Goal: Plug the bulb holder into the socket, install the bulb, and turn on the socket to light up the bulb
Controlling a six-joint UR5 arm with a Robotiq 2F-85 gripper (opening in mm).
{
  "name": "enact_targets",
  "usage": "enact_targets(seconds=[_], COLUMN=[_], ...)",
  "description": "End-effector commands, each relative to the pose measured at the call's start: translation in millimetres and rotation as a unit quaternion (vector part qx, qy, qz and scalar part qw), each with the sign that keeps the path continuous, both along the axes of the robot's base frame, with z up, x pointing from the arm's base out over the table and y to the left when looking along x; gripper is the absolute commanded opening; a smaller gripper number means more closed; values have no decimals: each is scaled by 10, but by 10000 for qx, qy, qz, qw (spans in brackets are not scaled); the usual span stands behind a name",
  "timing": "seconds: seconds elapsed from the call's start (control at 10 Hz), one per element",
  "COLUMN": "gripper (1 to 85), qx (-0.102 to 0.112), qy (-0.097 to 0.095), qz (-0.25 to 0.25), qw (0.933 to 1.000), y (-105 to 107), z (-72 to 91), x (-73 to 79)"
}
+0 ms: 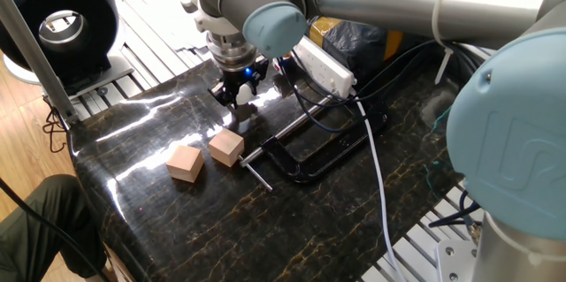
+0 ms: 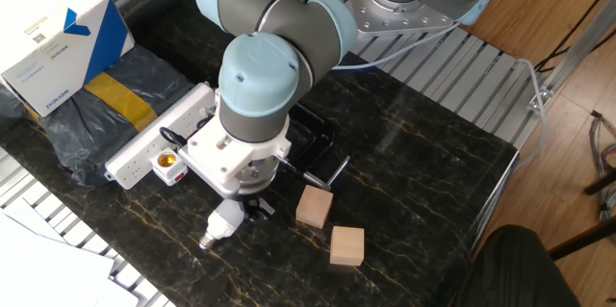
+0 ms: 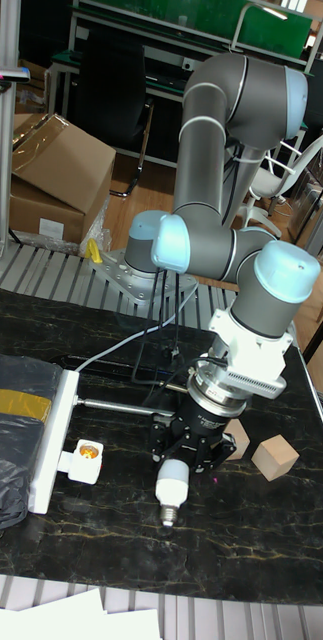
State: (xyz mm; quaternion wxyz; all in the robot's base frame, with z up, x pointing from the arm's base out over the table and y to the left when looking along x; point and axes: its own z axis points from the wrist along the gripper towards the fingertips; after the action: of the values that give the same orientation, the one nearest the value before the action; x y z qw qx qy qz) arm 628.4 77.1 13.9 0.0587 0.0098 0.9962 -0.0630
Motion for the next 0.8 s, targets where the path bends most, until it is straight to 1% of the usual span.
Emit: enact_targets(seconds=[0.0, 0.1, 0.3, 0.4, 0.5, 0.6, 0.7], gripper=[470, 467, 450, 437, 437, 437, 437], qx=[75, 39, 51, 52, 42, -3, -183], qy=[61, 138, 256, 380, 600, 744, 855], qz=[14, 127, 327, 520, 801, 1065, 1391], qw=[10000, 9998, 9991, 9979, 9950, 9915, 9864], y=[8, -21, -54, -81, -149, -253, -436], z=[56, 137, 316, 418, 563, 705, 838], x=[-12, -32, -64, -113, -201, -246, -265])
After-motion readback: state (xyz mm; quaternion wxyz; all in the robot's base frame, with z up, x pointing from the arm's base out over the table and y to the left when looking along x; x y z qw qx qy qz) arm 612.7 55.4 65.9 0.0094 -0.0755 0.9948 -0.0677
